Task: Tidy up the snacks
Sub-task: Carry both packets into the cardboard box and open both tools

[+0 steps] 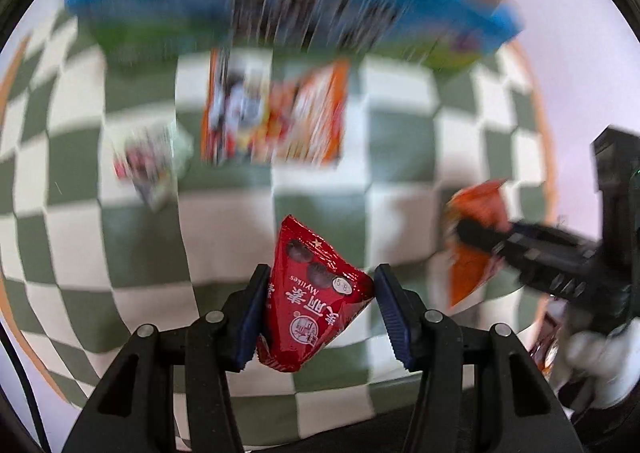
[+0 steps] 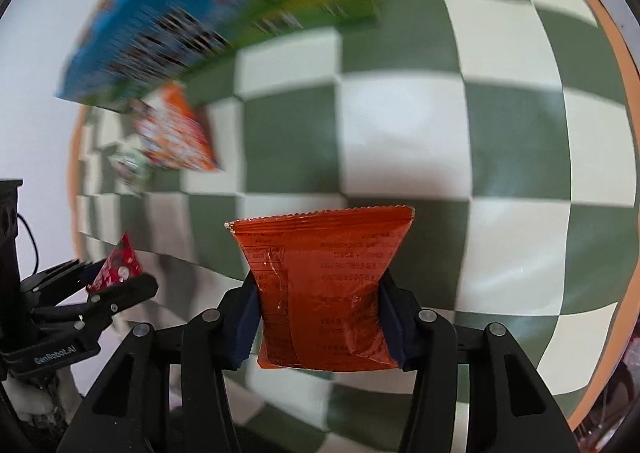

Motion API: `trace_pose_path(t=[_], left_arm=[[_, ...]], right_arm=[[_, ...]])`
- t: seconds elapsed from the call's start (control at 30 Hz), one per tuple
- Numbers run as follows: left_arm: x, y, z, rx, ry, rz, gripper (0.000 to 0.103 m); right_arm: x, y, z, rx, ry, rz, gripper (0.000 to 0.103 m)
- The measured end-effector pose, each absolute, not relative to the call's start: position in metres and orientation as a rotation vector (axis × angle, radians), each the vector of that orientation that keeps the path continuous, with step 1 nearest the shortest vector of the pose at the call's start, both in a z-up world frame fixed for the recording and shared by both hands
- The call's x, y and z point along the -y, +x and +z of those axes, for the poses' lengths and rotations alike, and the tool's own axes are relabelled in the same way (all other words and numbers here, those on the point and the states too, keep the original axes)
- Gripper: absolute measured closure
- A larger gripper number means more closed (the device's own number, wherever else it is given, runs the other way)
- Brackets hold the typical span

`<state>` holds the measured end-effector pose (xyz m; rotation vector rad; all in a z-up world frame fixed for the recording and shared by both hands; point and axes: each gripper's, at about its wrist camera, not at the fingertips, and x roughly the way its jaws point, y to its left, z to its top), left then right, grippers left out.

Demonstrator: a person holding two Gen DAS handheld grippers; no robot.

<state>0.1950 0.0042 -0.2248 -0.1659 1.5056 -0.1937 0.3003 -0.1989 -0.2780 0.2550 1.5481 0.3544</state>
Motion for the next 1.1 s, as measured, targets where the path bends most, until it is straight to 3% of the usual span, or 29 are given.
trace_pose_path(t=[0.17,0.43,0.7,0.93,1.0,1.03,1.07,1.1], left_arm=[[-0.011,0.247,-0.149,-1.337,-0.176,-0.246,0.053],[-0.038,0.354,-0.111,-1.221,-0.155,-0.18,0.053],[-0.089,0.453,-0.148,-1.292,-0.027,0.007,0.053],[-0.108,0.481,-0.194,-1.392,-0.048,0.055,0.05],[-0.111,0.484,-0.203,-1.424,-0.081,0.053,0.046],[-0.112,0.484,-0.207,-1.429,-0.096,0.049,0.04],[-0.111,0.483,-0.208,-1.432,-0.1,0.054,0.025],[-0.111,0.483,-0.21,-1.432,-0.095,0.059,0.014]], right_arm=[[0.183,0.333,-0.207,-1.424,0.328,0.439,0.049],[0.151,0.418,-0.124,-1.235,0.317,0.487,0.049],[0.122,0.508,-0.159,-1.316,0.2,0.402,0.049],[0.113,0.53,-0.21,-1.463,0.155,0.378,0.048],[0.113,0.533,-0.223,-1.499,0.14,0.342,0.043],[0.114,0.533,-0.227,-1.503,0.126,0.323,0.027],[0.114,0.535,-0.229,-1.504,0.102,0.3,0.01],[0.115,0.535,-0.229,-1.502,0.089,0.287,0.006]])
